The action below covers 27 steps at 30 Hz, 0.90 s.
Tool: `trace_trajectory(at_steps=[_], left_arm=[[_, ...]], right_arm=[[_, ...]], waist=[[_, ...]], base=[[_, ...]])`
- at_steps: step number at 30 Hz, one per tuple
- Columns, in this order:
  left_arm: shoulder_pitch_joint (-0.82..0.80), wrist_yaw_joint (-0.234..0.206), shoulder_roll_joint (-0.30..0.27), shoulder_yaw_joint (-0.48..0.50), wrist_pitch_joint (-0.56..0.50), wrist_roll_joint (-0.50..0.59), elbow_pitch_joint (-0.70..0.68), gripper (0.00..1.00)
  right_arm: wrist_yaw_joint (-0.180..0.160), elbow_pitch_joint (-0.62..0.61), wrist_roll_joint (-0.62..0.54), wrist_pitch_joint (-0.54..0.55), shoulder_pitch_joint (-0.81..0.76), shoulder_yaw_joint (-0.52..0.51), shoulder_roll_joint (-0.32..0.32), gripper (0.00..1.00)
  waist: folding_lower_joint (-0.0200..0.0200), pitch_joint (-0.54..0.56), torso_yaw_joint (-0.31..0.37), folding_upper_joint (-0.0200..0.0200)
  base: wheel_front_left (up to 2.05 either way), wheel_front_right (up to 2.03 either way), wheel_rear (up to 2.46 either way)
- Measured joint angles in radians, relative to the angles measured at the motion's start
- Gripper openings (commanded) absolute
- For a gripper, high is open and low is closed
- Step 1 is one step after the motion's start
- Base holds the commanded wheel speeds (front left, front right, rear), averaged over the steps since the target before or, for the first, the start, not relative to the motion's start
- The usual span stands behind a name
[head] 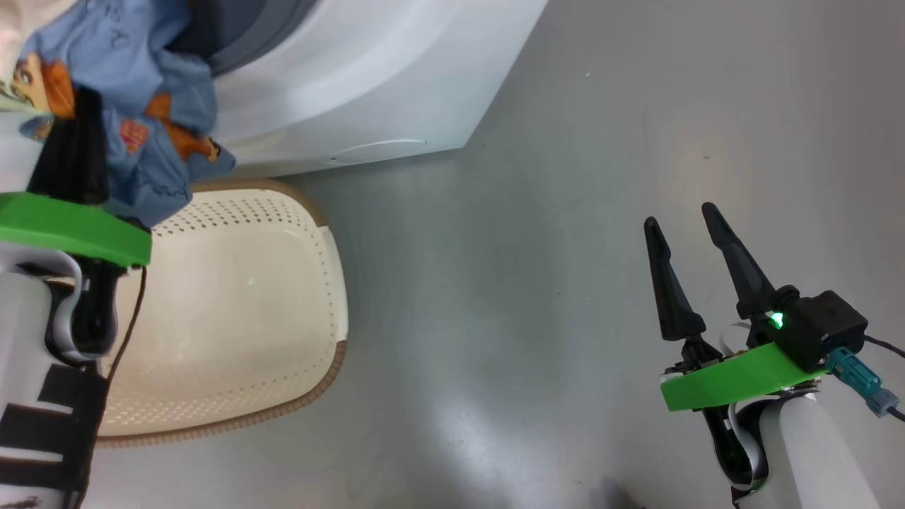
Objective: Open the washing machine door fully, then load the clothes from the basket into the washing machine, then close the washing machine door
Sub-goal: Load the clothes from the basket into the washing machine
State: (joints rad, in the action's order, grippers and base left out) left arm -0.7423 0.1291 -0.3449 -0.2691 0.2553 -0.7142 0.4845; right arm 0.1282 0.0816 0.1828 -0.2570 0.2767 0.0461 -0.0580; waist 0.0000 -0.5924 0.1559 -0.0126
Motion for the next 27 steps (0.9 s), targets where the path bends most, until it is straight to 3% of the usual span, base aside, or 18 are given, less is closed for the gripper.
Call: trace_trajectory(at_steps=[6, 12, 27], left_arm=[[0.007, 0.000, -0.001, 0.025, 0.000, -0.002, -0.071, 0.00], [-0.060, 0.000, -0.029, 0.022, 0.000, 0.012, -0.058, 0.00], [-0.461, 0.000, -0.097, -0.153, 0.001, 0.058, 0.310, 0.00]], right_arm=[[0.000, 0.000, 0.000, 0.000, 0.000, 0.000, 0.001, 1.00], [0.000, 0.000, 0.000, 0.000, 0.000, 0.007, 0.001, 1.00], [0.000, 0.005, 0.019, 0.000, 0.001, 0.044, 0.004, 1.00]], waist=[[0.0000, 0.002, -0.015, 0.0000], [0.0000, -0.005, -0.007, 0.0000], [0.0000, -0.026, 0.062, 0.0000]], base=[[0.00, 0.00, 0.00], [0.00, 0.00, 0.00], [0.00, 0.00, 0.00]])
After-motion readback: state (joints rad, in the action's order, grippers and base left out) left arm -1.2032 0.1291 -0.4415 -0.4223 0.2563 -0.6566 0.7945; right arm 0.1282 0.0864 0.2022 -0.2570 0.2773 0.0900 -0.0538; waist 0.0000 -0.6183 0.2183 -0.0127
